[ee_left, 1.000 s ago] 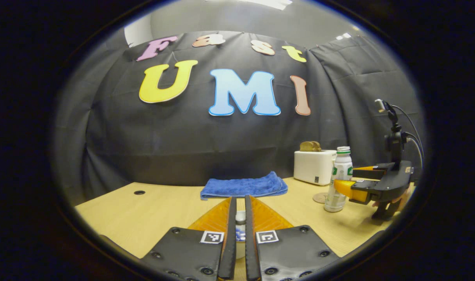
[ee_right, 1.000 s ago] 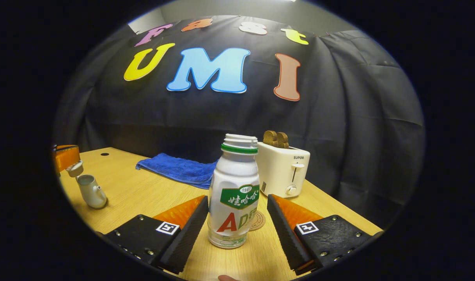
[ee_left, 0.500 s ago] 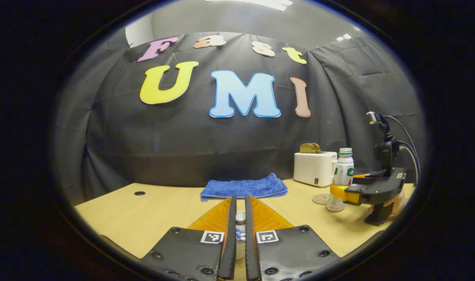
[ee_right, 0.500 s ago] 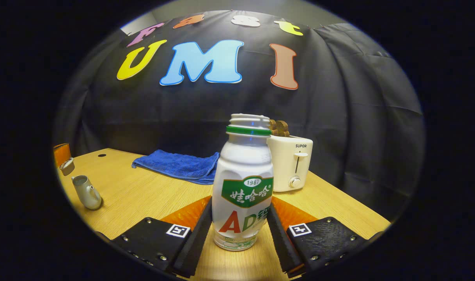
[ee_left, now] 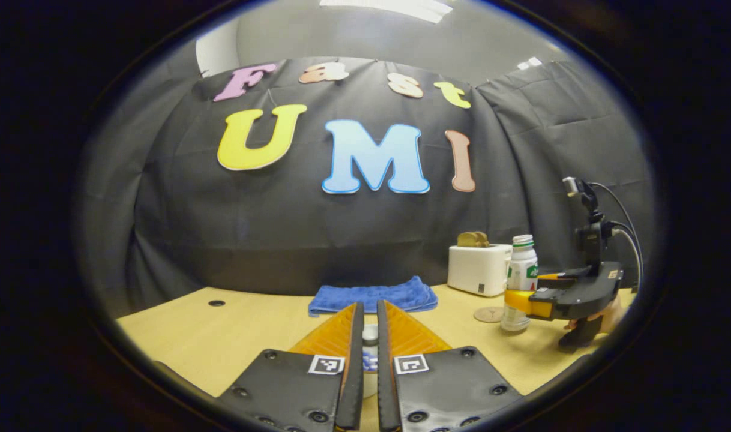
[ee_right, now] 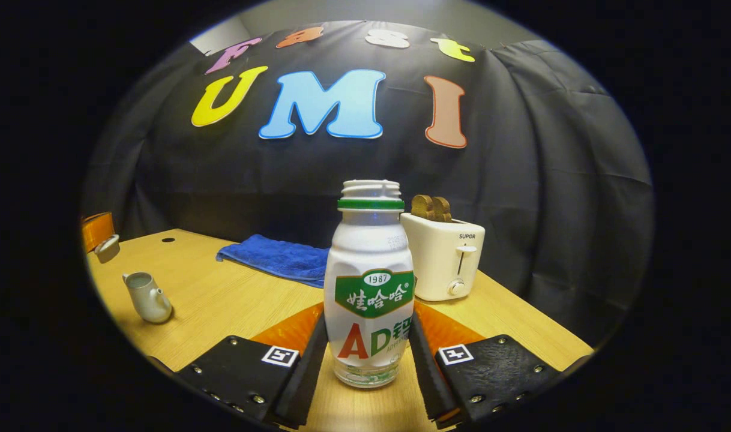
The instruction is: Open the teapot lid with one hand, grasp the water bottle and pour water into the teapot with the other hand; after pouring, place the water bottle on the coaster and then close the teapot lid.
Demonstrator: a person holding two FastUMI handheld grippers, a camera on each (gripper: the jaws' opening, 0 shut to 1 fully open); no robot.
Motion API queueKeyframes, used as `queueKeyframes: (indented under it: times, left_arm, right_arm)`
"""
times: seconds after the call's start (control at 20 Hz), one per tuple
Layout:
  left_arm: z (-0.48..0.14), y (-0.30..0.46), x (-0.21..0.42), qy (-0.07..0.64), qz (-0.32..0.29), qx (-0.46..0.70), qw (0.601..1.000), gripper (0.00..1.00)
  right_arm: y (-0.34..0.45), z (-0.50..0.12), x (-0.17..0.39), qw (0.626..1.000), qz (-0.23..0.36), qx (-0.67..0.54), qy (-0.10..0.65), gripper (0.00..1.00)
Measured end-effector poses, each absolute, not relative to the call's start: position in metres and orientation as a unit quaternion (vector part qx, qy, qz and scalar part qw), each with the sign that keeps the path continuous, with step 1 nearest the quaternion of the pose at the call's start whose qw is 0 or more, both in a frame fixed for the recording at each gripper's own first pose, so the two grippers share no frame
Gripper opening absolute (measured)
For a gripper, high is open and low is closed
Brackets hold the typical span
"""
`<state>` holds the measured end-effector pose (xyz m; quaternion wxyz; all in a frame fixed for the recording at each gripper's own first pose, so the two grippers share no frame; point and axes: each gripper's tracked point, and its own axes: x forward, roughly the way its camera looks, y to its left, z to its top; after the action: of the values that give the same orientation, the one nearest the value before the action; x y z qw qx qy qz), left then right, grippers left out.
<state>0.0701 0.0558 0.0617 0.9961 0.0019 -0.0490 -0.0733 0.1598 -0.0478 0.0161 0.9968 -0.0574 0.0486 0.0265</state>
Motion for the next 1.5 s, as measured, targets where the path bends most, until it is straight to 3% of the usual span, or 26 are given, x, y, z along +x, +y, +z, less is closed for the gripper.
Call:
queueKeyframes:
  times: [0.05, 0.55, 0.8, 0.85, 0.95, 1.1, 1.15, 1.45, 1.5]
  left_arm:
    - [0.065, 0.053, 0.059, -0.05, -0.078, 0.004, 0.996, 0.2]
    - [0.044, 0.061, -0.055, -0.026, -0.107, -0.025, 0.994, 0.2]
    - [0.021, 0.073, -0.077, -0.008, -0.104, -0.051, 0.993, 0.2]
    - [0.018, 0.078, -0.081, -0.005, -0.099, -0.053, 0.994, 0.16]
    - [0.014, 0.087, -0.085, -0.001, -0.094, -0.056, 0.994, 0.2]
    - [0.008, 0.1, -0.091, 0.002, -0.083, -0.052, 0.995, 0.16]
    - [0.007, 0.104, -0.093, 0.003, -0.081, -0.051, 0.995, 0.2]
    - [0.008, 0.117, -0.101, -0.002, -0.068, -0.052, 0.996, 0.2]
    - [0.007, 0.116, -0.101, -0.002, -0.07, -0.051, 0.996, 0.16]
  right_arm:
    - [-0.044, 0.019, 0.156, 0.997, 0.032, -0.06, 0.048, 0.7]
    - [0.021, 0.035, 0.115, 0.971, 0.077, -0.227, 0.024, 0.7]
    - [0.07, 0.027, 0.115, 0.938, 0.1, -0.33, 0.021, 0.7]
    - [0.075, 0.024, 0.115, 0.933, 0.103, -0.345, 0.02, 0.7]
    - [0.084, 0.02, 0.114, 0.924, 0.107, -0.366, 0.019, 0.7]
    - [0.097, 0.015, 0.113, 0.91, 0.108, -0.4, 0.019, 0.7]
    - [0.1, 0.011, 0.113, 0.904, 0.108, -0.414, 0.024, 0.7]
    - [0.112, 0.005, 0.123, 0.852, 0.094, -0.515, 0.017, 0.7]
    - [0.116, 0.002, 0.125, 0.844, 0.096, -0.527, 0.015, 0.7]
